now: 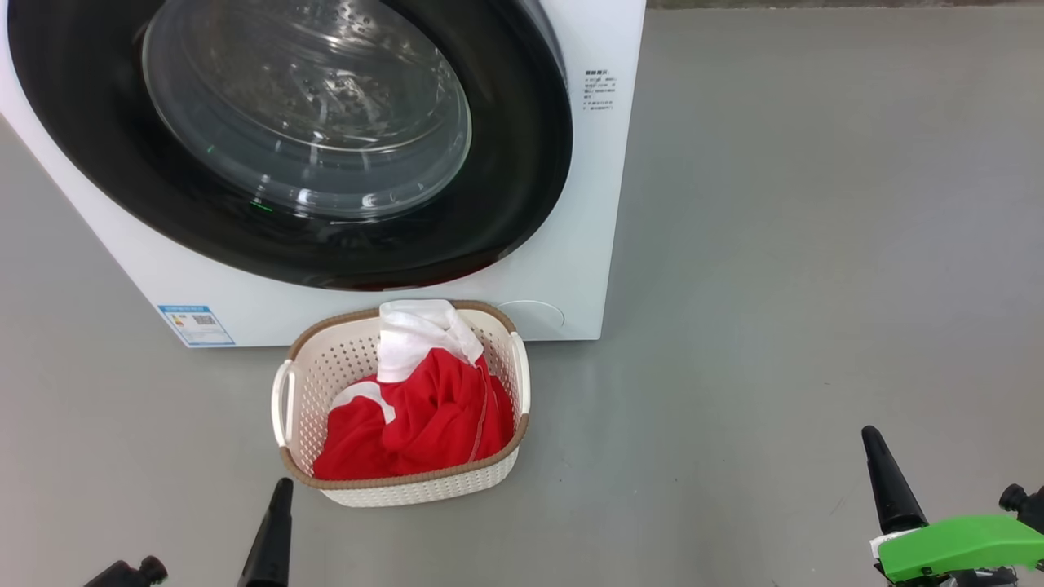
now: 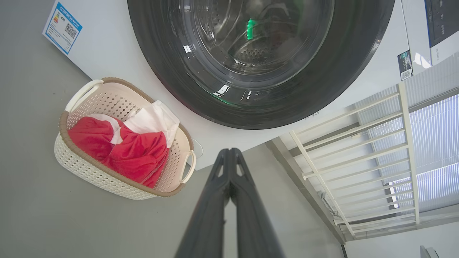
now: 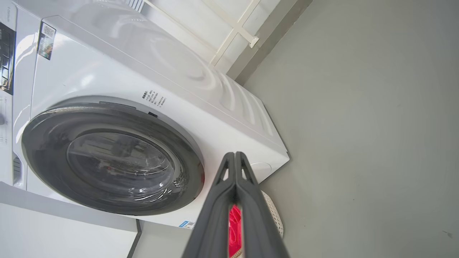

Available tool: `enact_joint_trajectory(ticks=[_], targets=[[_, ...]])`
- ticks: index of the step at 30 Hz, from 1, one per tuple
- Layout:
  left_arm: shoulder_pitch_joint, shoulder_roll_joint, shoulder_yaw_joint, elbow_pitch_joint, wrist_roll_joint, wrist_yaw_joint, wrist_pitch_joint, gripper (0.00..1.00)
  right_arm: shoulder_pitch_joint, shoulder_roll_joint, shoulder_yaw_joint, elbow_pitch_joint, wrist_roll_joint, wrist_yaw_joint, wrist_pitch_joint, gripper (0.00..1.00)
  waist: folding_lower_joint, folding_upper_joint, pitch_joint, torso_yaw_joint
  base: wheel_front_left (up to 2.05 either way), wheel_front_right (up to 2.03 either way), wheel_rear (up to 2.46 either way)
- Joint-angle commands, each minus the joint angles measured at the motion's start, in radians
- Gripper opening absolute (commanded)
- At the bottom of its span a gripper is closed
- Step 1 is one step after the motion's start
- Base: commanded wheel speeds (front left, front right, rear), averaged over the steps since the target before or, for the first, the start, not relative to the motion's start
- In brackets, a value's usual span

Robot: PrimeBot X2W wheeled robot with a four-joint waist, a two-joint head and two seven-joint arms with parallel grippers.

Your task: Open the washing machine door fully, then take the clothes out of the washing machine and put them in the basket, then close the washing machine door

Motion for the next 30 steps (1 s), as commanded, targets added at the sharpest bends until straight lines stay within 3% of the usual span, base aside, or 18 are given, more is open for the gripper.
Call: enact_joint_trajectory(ticks=[1, 30], targets=[[-0.049, 0.021, 0.028, -0.021, -0.025, -0.004, 0.01, 0.0, -0.051, -0.012, 0.004, -0.029, 0.023, 0.0, 0.008, 0.0, -0.0001, 0.0, -0.001, -0.001, 0.0, 0.0, 0.0], [-0.074, 0.026, 0.061, -0.018, -0.322, -0.006, 0.09, 0.0, -0.089, -0.01, -0.004, -0.038, 0.29, -0.001, 0.091, 0.0, -0.0001, 0.0, -0.032, -0.013, 0.0, 0.0, 0.0]])
